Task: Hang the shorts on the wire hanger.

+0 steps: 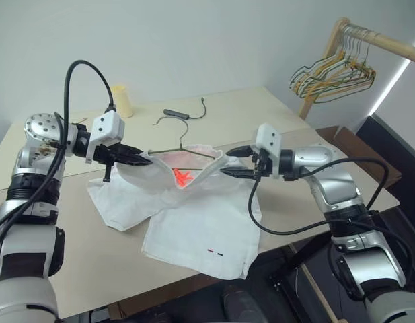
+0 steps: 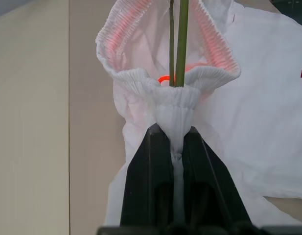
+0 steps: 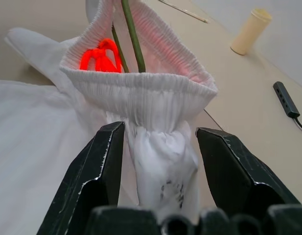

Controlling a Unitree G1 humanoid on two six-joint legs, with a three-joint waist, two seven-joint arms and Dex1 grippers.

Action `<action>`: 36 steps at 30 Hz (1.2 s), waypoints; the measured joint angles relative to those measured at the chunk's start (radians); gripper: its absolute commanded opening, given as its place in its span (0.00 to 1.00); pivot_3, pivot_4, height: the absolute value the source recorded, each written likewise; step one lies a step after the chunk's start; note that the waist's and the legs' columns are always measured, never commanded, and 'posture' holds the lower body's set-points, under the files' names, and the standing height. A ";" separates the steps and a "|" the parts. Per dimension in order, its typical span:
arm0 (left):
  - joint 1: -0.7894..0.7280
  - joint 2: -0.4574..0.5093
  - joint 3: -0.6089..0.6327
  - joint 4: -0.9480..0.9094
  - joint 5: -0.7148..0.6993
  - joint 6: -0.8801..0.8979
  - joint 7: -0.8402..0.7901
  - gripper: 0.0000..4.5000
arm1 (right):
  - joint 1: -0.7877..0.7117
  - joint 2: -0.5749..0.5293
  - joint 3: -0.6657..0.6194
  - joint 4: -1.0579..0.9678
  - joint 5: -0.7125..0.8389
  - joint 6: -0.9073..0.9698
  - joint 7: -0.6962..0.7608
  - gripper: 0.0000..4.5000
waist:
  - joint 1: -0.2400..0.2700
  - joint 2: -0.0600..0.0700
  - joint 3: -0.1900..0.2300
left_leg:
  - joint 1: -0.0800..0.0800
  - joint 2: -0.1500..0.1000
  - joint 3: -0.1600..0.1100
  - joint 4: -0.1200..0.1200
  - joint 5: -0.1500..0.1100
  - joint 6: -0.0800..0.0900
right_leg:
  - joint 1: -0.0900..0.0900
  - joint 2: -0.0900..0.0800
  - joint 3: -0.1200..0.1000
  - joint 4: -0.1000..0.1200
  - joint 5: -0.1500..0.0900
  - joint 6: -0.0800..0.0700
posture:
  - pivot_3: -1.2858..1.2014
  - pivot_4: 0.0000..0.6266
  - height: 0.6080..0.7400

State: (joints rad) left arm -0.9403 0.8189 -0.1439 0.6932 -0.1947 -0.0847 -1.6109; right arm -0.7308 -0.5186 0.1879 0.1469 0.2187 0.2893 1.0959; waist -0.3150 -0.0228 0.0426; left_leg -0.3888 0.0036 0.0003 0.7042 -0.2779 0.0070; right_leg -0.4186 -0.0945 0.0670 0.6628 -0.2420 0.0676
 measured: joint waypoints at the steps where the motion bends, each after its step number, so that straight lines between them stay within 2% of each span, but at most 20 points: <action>1: 0.000 -0.001 0.000 0.000 -0.001 0.000 0.000 0.00 | -0.001 0.001 0.002 0.000 0.000 0.002 0.006 0.62 | 0.000 0.000 0.000 | 0.000 0.000 0.000 0.000 0.000 0.000 | 0.000 0.000 0.000 0.000 0.000 0.000 | 0.42 0.00 1.00; 9: -0.001 -0.021 -0.016 0.000 -0.003 0.000 0.000 0.00 | -0.031 0.049 0.043 0.020 -0.020 0.018 0.010 0.62 | -0.004 0.000 0.000 | 0.000 0.000 0.000 0.000 0.000 0.000 | 0.000 0.000 0.000 0.000 0.000 0.000 | 0.42 0.00 1.00; 14: -0.001 -0.028 -0.016 0.000 -0.003 0.000 0.000 0.00 | -0.033 0.054 0.055 0.020 -0.030 0.032 0.010 0.29 | -0.004 0.000 0.000 | 0.000 0.000 0.000 0.000 0.000 0.000 | 0.000 0.000 0.000 0.001 0.000 0.000 | 0.42 0.00 1.00; 17: -0.001 -0.030 -0.016 0.000 -0.003 0.000 0.000 0.00 | -0.033 0.052 0.082 0.020 -0.063 0.034 0.005 0.05 | -0.004 0.000 0.000 | 0.000 0.000 0.000 0.000 0.000 0.000 | -0.001 0.000 0.000 0.000 0.000 0.000 | 0.42 0.00 1.00; 18: -0.001 -0.031 -0.016 0.000 -0.002 0.000 0.000 0.00 | -0.033 0.052 0.086 0.020 -0.069 0.034 0.005 0.02 | -0.004 0.000 0.000 | 0.000 0.000 0.000 0.000 0.000 0.000 | -0.001 0.000 0.000 0.000 0.000 0.000 | 0.42 0.00 1.00; 22: -0.001 -0.031 -0.016 0.000 -0.002 0.000 0.000 0.00 | -0.033 0.053 0.086 0.020 -0.078 0.035 0.003 0.02 | -0.005 0.000 0.000 | 0.000 0.000 0.000 0.000 0.000 0.000 | -0.001 0.000 0.000 0.000 0.000 0.000 | 0.41 0.00 1.00; 31: -0.030 -0.029 -0.026 0.051 -0.040 -0.006 0.000 0.61 | -0.032 0.050 0.070 0.017 -0.074 0.080 -0.015 0.02 | -0.006 0.000 0.000 | 0.000 -0.001 0.000 0.000 0.000 0.000 | -0.001 -0.001 0.000 0.000 0.000 0.000 | 0.41 0.00 1.00; 36: -0.042 -0.017 0.025 0.108 -0.041 -0.011 0.009 0.97 | 0.007 0.004 -0.013 -0.045 -0.016 0.176 -0.045 0.02 | -0.006 0.000 0.000 | -0.001 -0.001 0.000 0.000 0.000 0.000 | -0.001 -0.001 0.000 0.000 0.000 0.000 | 0.40 0.00 1.00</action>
State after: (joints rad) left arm -0.9825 0.8023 -0.1190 0.8011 -0.2362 -0.0954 -1.6021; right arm -0.7235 -0.5144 0.1748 0.1021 0.2024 0.4653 1.0506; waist -0.3214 -0.0227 0.0426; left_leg -0.3894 0.0030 -0.0002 0.7043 -0.2779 0.0071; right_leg -0.4193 -0.0953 0.0667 0.6629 -0.2419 0.0678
